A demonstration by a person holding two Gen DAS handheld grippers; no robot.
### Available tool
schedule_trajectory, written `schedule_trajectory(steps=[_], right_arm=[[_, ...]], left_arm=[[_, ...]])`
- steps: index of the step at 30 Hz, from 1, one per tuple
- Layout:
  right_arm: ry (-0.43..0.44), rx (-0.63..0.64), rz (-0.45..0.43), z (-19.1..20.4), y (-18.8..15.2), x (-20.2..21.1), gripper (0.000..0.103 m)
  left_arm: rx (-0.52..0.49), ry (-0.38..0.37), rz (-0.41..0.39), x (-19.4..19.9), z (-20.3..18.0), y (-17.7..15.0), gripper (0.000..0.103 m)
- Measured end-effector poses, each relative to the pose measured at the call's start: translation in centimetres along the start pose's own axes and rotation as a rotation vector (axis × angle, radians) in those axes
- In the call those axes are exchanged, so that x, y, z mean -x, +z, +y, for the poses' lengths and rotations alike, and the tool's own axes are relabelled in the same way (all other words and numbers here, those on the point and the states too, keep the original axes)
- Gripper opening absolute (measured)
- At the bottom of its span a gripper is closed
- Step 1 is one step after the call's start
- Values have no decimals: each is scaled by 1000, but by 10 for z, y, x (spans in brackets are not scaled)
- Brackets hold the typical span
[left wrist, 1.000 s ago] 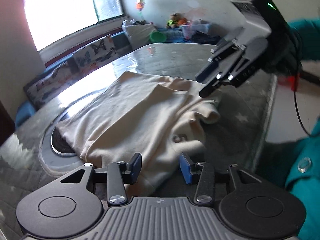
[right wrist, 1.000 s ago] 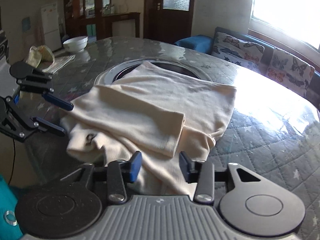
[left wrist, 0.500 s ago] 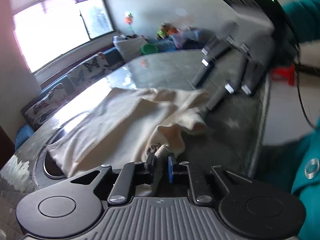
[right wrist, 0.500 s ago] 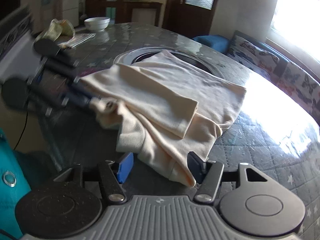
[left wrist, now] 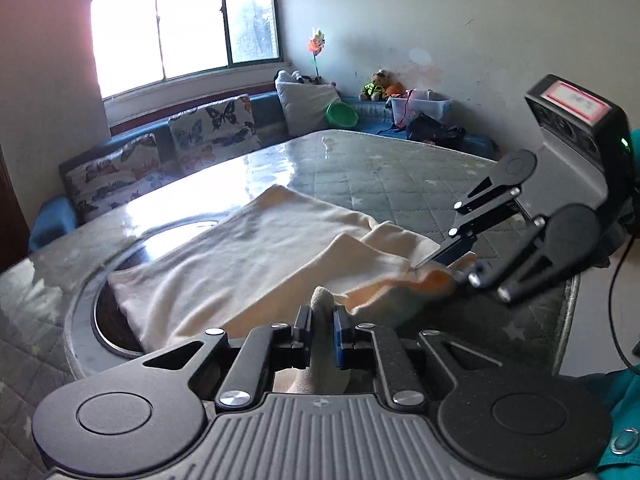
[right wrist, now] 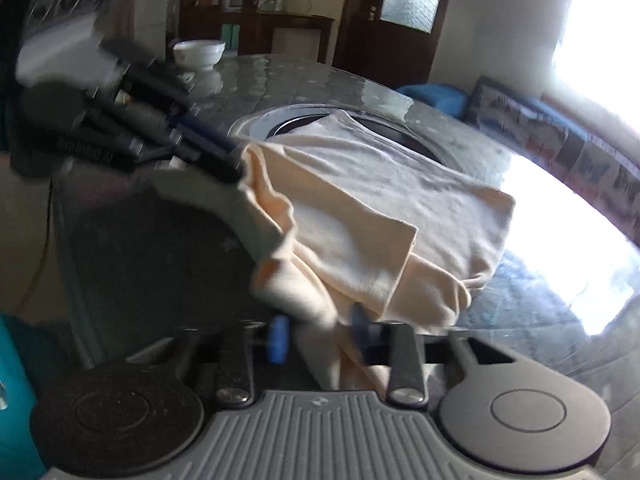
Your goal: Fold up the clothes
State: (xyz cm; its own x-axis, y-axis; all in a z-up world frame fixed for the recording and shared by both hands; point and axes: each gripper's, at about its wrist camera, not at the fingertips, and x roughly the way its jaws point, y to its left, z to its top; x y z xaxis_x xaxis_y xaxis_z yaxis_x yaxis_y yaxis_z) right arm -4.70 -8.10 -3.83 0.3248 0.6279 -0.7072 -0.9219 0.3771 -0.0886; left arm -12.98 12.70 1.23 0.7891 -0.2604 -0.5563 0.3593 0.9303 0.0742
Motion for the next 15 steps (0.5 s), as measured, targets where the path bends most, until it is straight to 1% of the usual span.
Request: schedule_trajectory(steps=[2, 4, 7, 8, 9, 11, 15], right_arm=[[17, -27, -8, -6, 5, 2, 15], [25, -54, -16, -12, 9, 3, 14], [32, -85, -28, -18, 15, 5, 13], [34, -89, -31, -19, 17, 4, 13], [35, -93, -34, -20, 19, 4, 13], [30, -102, -38, -21, 22, 4, 13], [25, -115, -47, -23, 27, 4, 12]], left_arm=[[1, 8, 5, 6, 0, -4, 19], [-13, 21, 0, 16, -2, -9, 20], [-42, 49, 6, 27, -8, -19, 36], [-57, 58, 8, 29, -11, -22, 43], [-73, 67, 11, 31, -14, -24, 47], [-102, 74, 22, 32, -19, -29, 49], [-156, 101, 50, 25, -24, -37, 49]])
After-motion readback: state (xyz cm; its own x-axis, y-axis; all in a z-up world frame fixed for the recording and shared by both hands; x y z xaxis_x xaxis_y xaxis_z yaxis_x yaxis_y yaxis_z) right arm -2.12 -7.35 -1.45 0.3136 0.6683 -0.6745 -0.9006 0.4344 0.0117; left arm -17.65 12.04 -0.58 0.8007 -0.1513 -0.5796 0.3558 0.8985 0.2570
